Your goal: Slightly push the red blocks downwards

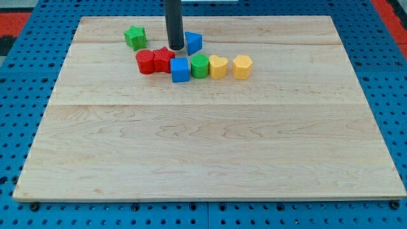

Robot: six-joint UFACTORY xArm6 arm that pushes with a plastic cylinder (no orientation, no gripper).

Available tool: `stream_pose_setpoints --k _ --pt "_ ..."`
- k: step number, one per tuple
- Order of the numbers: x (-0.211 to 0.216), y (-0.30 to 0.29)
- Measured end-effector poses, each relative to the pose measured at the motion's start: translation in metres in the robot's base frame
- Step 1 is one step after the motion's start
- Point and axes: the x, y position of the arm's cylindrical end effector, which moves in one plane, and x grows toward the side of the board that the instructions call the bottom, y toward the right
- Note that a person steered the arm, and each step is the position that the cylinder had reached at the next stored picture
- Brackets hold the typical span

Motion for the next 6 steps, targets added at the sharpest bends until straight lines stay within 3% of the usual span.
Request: stream_pose_setpoints --k 3,4,5,6 --pt "0.031 -0.03" --pt "0.018 -0.032" --pt "-0.005 -0.004" --pt "0.012 0.08"
